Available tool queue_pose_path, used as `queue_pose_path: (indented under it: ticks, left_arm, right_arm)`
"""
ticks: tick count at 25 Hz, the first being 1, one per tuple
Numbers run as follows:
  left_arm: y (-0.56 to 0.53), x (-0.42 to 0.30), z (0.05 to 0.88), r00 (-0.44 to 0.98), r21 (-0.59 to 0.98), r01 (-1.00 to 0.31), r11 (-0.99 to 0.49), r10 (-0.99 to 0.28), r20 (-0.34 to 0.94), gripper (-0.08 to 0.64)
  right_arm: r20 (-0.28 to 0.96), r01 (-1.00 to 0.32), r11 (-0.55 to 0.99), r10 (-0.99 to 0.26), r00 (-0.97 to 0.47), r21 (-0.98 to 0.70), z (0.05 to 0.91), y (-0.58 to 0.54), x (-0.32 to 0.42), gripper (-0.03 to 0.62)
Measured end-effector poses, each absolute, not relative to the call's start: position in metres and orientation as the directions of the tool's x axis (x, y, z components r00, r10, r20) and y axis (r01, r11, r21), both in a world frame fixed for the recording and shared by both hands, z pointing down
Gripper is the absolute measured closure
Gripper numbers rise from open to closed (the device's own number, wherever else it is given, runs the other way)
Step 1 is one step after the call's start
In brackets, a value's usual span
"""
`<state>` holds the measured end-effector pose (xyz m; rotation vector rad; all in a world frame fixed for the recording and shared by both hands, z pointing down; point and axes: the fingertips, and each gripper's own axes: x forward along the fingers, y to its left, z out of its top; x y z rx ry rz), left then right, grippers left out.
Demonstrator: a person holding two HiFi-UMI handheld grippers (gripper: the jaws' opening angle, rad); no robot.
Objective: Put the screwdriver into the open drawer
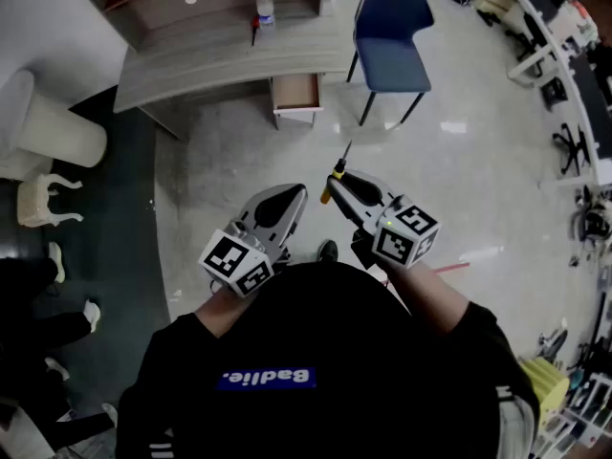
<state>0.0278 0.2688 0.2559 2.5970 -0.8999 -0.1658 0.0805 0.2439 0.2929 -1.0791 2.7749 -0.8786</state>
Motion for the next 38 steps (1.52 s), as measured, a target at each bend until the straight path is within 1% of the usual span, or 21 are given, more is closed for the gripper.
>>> queue_pose_path:
  ticks: [15,25,31,38]
  left_arm:
    - [0.268,0.044,0.258,0.782,0.395,-0.580,-0.713,-0.623,0.023,0.558]
    - [0.264,0.066,0.260,0.742,0.380,-0.627,-0.680,-0.670,0.024,0.558]
    - [0.264,0.081,0.268,0.717,0.386,-0.651,-0.654,-0.696,0.030,0.558]
    - [0.245,0.078,0.276,0.712,0.402,-0.651,-0.645,-0.702,0.027,0.558]
  right_arm:
    - [0.154,-0.598,0.607,-0.623,-0.767,-0.523,0.295,0.242,0.094,0.499]
    - [0.137,-0.559,0.642,-0.585,-0.800,-0.525,0.303,0.238,0.116,0.499]
    - [0.153,-0.543,0.643,-0.559,-0.815,-0.540,0.314,0.235,0.132,0.499]
    - [0.178,-0.547,0.633,-0.551,-0.816,-0.547,0.326,0.215,0.130,0.499]
